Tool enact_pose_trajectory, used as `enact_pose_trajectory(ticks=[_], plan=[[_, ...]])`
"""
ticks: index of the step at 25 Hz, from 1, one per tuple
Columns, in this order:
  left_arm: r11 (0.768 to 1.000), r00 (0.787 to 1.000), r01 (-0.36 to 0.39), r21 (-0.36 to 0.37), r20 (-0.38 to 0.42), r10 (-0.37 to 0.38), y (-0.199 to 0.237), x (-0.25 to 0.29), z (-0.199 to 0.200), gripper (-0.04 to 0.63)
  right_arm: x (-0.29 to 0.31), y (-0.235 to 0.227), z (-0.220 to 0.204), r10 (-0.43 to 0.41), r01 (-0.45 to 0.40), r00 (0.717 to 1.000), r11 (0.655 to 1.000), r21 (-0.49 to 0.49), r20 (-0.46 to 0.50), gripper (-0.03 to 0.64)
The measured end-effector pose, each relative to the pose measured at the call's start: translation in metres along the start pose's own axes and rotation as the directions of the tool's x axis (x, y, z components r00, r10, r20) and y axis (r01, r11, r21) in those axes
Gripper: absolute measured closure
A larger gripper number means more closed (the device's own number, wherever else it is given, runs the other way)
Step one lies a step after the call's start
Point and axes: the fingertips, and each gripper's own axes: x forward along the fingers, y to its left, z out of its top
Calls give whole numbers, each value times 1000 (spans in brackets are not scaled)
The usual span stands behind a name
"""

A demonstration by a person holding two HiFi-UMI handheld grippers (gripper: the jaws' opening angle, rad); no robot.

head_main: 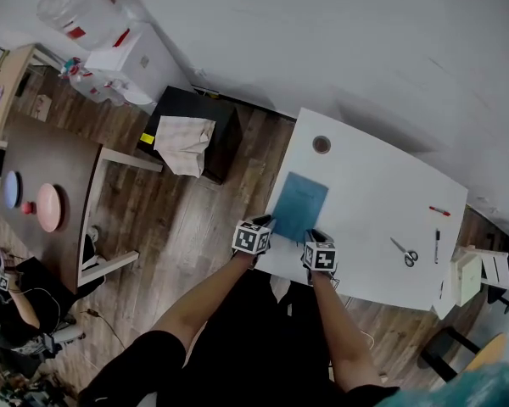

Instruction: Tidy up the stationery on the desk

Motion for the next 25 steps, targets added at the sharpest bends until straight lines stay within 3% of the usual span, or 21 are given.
enact_pose_trajectory(ticks=[4,10,15,25], plan=[[998,1000,25,55,-14,-25,-3,-1,-2,523,0,-3,2,-38,34,998,995,95,42,531],[997,998,65,37,-18,-65,-3,-4,-7,523,-1,-3,2,-84,80,995,993,90,46,531],[996,997,79,41,-13,-79,-1,-5,-9,523,0,-3,3,-73,66,995,993,101,63,531],[993,997,75,91,-28,-73,-3,-5,-18,518,-1,1,5,-99,100,994,995,-7,42,531]])
